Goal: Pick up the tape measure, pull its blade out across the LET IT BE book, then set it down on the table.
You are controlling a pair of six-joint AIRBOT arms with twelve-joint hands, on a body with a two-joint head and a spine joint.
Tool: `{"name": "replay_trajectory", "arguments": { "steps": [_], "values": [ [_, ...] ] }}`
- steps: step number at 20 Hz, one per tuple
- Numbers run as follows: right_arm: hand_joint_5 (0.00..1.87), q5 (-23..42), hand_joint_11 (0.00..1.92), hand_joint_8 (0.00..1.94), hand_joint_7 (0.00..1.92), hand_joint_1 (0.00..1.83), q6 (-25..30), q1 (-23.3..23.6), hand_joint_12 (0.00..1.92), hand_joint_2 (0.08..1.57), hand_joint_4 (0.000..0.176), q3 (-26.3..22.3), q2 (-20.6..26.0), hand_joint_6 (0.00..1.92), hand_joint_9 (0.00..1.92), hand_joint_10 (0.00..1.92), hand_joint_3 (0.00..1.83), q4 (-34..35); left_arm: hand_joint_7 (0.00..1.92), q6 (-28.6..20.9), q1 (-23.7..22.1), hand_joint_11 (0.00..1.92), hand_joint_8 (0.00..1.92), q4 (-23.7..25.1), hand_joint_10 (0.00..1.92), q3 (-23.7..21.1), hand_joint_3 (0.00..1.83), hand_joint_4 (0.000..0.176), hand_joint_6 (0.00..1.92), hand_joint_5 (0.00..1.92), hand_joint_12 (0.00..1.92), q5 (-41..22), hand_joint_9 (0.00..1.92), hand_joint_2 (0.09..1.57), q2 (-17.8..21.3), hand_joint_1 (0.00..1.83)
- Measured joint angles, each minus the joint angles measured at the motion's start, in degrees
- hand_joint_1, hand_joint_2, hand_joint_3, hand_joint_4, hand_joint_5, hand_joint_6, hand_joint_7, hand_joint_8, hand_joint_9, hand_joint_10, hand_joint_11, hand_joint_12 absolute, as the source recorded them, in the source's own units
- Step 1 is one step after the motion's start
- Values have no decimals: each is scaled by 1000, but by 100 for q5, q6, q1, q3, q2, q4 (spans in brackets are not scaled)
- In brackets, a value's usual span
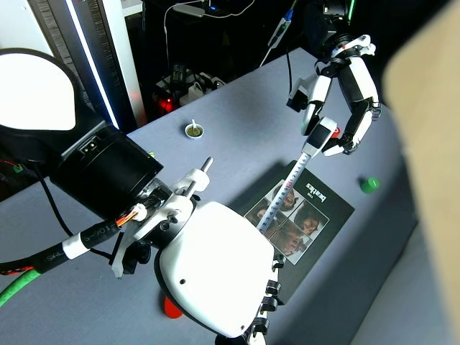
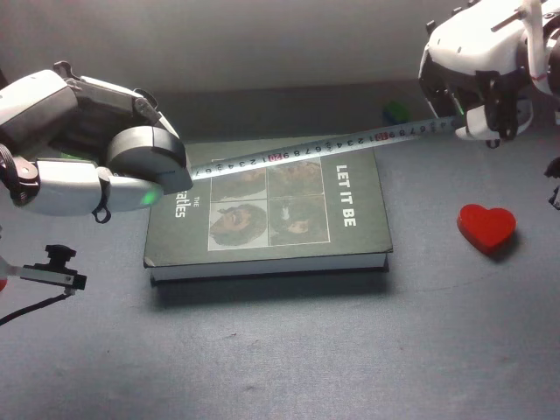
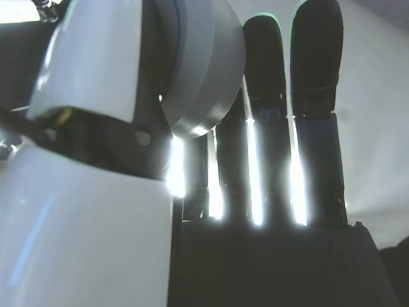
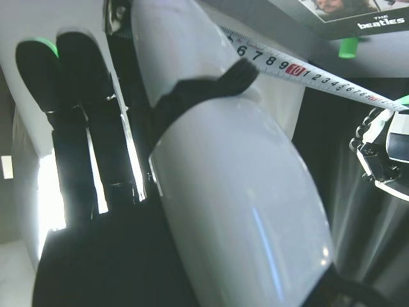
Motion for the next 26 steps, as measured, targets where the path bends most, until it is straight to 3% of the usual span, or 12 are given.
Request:
{"name": "replay_trajectory", "arguments": {
  "steps": [2,25,26],
  "values": [
    [802,17,715,879,1077,1219,2,2,1270,1141,0,24,13,1218,969,568,0,-26,986,-7,0,954,993,-4,1274,0,0,0,813,935,1106,-2,942,1110,0,1380],
    [802,7,714,904,1042,1208,13,7,1269,1149,0,-9,72,1244,978,495,1,-94,967,11,11,935,1017,-4,1254,0,0,0,759,985,1086,2,948,1105,0,1380],
    [759,7,691,950,989,1324,13,7,1280,1157,0,-9,72,1267,830,1166,13,-96,968,11,17,935,1016,-7,1254,0,0,0,760,982,1086,0,948,1105,0,1381]
  ]
}}
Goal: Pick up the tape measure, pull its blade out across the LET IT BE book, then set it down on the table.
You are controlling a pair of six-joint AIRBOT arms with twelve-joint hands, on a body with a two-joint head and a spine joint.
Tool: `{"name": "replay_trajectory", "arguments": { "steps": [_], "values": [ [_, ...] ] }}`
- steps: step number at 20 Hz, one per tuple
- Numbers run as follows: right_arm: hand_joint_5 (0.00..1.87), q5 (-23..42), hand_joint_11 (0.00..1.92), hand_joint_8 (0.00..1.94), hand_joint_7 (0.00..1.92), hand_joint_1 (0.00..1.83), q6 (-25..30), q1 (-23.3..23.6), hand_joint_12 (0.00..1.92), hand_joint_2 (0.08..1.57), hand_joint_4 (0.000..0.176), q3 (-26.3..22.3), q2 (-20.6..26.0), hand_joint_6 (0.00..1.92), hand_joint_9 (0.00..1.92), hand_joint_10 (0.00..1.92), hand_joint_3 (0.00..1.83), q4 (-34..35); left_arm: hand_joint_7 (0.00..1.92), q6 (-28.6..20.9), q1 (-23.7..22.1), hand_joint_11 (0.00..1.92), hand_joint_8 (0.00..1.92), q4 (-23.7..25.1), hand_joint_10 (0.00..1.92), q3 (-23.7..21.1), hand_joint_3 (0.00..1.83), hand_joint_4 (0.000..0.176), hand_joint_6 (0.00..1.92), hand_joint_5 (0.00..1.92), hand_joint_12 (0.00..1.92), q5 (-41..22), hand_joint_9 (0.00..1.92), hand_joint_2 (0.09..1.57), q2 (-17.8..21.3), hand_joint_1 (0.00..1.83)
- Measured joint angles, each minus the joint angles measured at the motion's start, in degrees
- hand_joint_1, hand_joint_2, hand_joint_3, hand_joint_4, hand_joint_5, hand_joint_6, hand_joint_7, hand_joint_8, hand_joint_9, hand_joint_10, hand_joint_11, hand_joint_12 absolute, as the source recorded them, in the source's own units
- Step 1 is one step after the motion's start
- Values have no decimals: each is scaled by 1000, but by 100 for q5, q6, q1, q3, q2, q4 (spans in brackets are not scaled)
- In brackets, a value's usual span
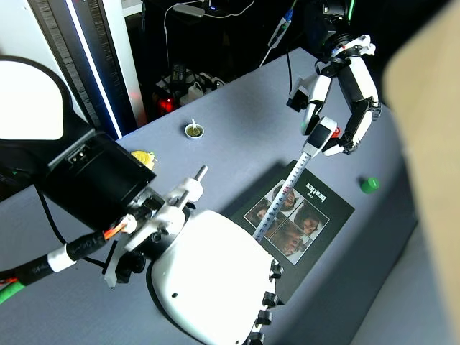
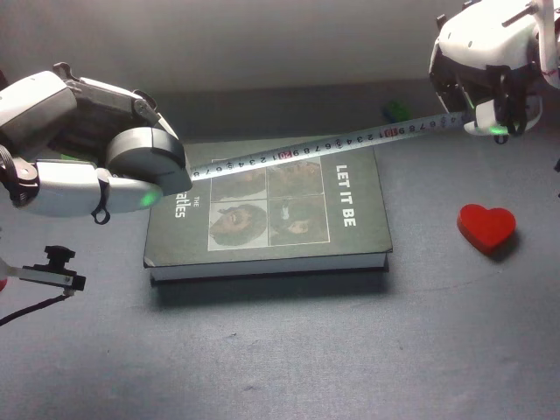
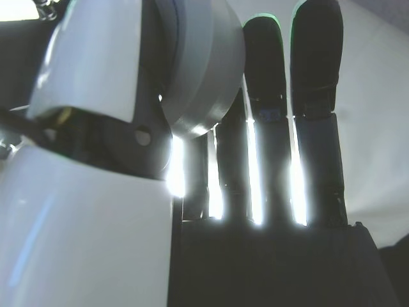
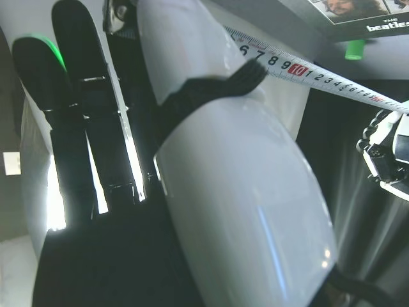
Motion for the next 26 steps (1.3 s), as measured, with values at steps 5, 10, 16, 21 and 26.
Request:
{"name": "replay_trajectory", "arguments": {
  "steps": [5,10,16,21,26],
  "values": [
    [441,-136,72,9,439,563,-63,-68,956,1202,0,-146,22,25,388,35,5,-37,1007,-39,52,934,979,57,1283,42,0,0,769,956,1088,-2,927,1107,2,1381],
    [38,-315,0,5,17,165,-109,-81,279,1080,0,-151,59,5,2,0,0,-96,1018,-339,101,943,947,490,1273,168,0,0,768,955,1091,109,942,1103,-15,1382],
    [0,-337,4,0,0,26,-144,15,6,1047,0,-562,179,0,0,0,0,-68,978,-1246,289,935,1001,1036,1252,975,0,0,743,976,1082,-90,959,1104,-444,1381],
    [0,-601,41,0,0,0,-175,271,25,1038,0,-1237,229,0,0,0,0,-28,976,-1727,398,950,1009,1397,1263,1690,0,0,748,975,1087,-299,946,1106,-841,1380],
    [0,-1309,50,0,0,9,-146,643,34,1039,0,-1655,-208,0,0,0,0,-55,969,-2378,702,950,1020,1875,1285,2465,0,0,772,961,1098,-448,931,1111,-1119,1379]
  ]
}}
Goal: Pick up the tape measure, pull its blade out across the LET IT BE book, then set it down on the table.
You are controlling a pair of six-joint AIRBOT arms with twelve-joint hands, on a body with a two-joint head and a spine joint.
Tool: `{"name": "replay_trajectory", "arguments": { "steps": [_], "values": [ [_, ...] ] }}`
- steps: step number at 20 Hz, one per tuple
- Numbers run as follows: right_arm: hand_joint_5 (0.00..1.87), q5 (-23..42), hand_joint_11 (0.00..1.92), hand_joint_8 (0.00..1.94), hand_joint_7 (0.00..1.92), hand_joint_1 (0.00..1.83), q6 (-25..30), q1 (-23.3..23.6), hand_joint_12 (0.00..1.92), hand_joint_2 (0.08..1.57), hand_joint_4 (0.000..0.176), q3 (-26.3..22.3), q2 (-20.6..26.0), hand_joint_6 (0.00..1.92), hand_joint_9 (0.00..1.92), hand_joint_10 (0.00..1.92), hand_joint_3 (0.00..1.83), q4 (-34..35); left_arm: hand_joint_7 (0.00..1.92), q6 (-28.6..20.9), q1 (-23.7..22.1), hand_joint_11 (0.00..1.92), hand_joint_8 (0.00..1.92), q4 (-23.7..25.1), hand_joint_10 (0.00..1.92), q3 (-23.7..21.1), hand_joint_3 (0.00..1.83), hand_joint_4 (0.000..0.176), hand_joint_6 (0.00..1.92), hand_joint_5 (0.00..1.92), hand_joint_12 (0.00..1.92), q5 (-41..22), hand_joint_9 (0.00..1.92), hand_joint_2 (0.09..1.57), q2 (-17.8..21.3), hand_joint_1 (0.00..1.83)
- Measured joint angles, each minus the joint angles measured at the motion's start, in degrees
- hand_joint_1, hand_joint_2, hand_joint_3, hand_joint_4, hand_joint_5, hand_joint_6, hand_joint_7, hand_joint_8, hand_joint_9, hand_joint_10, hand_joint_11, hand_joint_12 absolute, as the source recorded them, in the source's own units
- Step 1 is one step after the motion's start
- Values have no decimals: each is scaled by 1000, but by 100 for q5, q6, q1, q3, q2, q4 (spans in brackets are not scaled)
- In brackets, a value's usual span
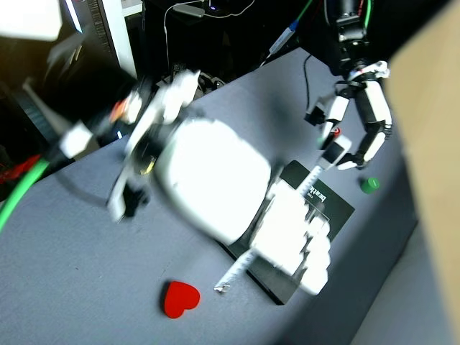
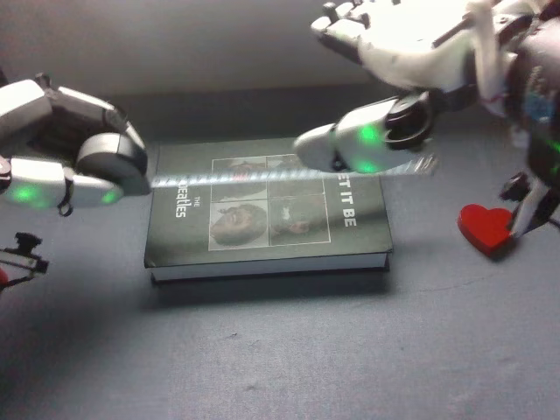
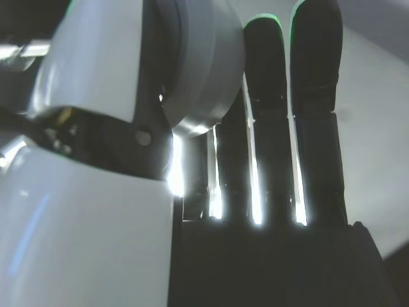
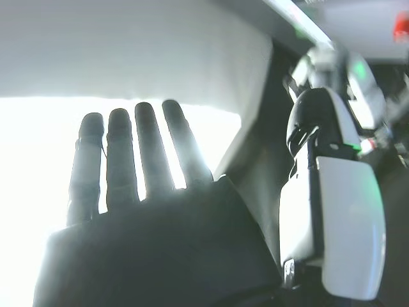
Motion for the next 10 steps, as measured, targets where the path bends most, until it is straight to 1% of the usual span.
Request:
{"name": "replay_trajectory", "arguments": {
  "steps": [2,5,6,8,10],
  "values": [
    [0,-289,49,0,0,10,85,2,34,1039,0,-105,-90,0,0,0,0,31,968,-142,144,952,1020,72,1288,94,1,0,772,960,1100,-66,929,1112,-46,1378],
    [0,-839,17,0,0,14,776,4,25,1051,0,-354,15,0,0,0,1,85,980,-264,341,954,1013,160,1298,306,0,0,777,949,1107,-225,922,1113,-146,1379],
    [0,-986,16,0,0,14,920,24,25,1052,0,-398,42,0,0,0,2,92,976,-315,365,954,1016,127,1297,380,0,0,776,951,1108,-238,924,1113,-186,1378],
    [0,-1226,17,0,0,0,1040,26,27,1068,0,-411,66,0,0,0,8,87,974,-420,396,956,1018,151,1302,568,0,0,771,951,1110,-282,923,1113,-280,1378],
    [0,-1266,18,0,0,0,1095,20,29,1070,0,-367,85,0,0,0,8,105,978,-496,407,958,1014,160,1302,748,0,0,774,941,1114,-323,926,1115,-358,1378]
  ]
}}
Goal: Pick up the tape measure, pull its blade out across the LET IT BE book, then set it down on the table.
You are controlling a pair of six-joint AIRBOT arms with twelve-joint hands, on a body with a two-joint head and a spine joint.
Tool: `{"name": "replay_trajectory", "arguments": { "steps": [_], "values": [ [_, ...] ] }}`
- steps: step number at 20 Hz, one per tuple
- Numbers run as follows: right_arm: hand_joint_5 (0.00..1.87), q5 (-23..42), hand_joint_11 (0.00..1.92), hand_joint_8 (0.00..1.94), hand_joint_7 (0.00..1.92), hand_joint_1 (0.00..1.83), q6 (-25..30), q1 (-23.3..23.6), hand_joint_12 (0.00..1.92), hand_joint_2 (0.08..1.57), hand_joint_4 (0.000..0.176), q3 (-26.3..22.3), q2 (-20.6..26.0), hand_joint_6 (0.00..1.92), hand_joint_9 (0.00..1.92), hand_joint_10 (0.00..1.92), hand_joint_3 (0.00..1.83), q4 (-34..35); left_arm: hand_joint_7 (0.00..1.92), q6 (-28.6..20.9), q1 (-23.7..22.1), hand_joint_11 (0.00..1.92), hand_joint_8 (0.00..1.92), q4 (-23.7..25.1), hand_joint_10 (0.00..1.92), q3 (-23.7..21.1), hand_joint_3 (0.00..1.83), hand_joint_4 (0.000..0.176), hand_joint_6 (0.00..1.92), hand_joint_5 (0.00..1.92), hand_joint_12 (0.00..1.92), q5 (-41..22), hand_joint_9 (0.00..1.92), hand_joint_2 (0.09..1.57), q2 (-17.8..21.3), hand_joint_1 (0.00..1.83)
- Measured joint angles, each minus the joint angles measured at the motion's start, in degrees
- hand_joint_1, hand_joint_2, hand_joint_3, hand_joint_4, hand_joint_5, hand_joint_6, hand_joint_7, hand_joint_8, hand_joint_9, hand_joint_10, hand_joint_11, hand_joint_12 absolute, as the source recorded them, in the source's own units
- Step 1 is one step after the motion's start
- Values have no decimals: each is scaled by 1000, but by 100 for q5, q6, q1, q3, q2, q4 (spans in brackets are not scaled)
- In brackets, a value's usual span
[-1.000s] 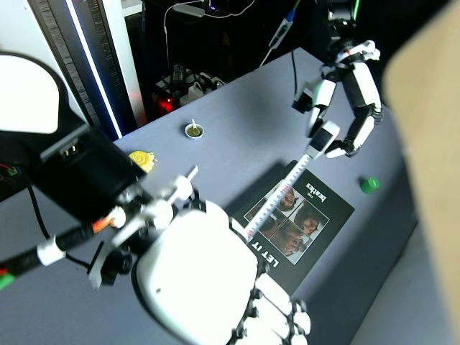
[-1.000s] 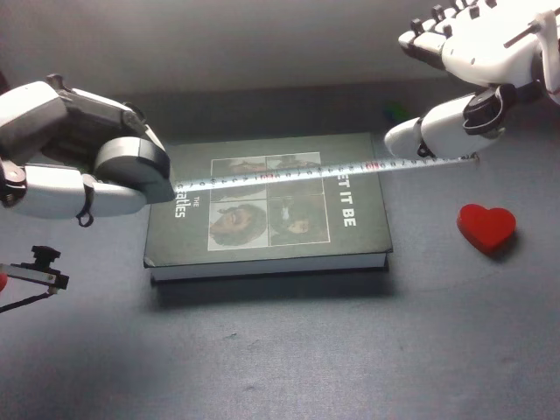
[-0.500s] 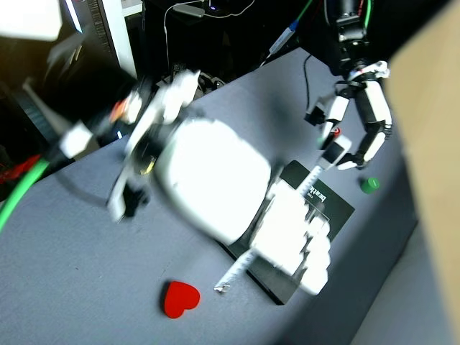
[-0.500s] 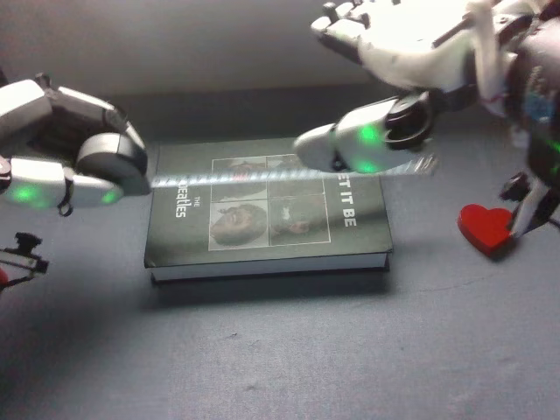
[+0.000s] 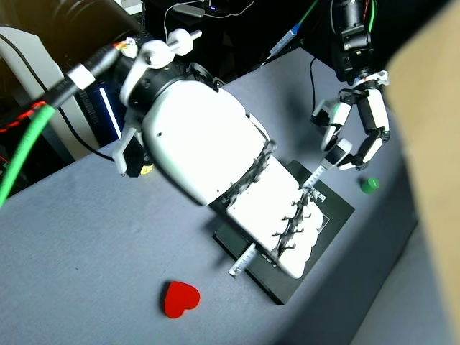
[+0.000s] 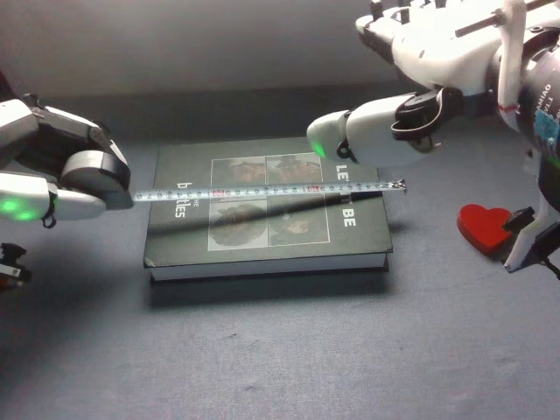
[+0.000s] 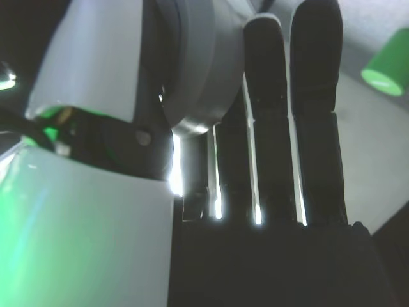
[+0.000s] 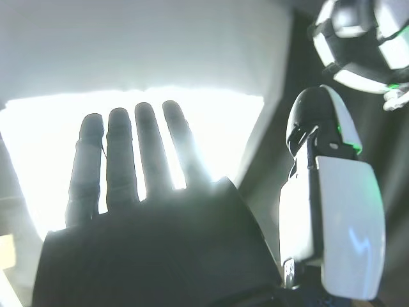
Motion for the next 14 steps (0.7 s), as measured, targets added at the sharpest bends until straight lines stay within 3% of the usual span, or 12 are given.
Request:
{"name": "replay_trajectory", "arguments": {
  "steps": [5,11,14],
  "values": [
    [0,953,13,0,0,0,1008,-212,30,1071,0,136,374,0,0,0,6,-13,993,-269,173,964,993,-13,1303,378,0,0,819,918,1134,-59,922,1116,-90,1378],
    [0,1117,0,0,0,2,962,-212,24,1071,0,269,330,0,0,0,5,-52,978,-339,415,947,1022,-90,1310,463,0,0,855,894,1119,-225,913,1123,-179,1377],
    [0,1084,0,0,0,3,962,-225,24,1072,0,302,330,0,0,0,5,-61,985,-334,490,996,999,-138,1275,463,1,0,774,953,1108,-289,942,1108,-238,1380]
  ]
}}
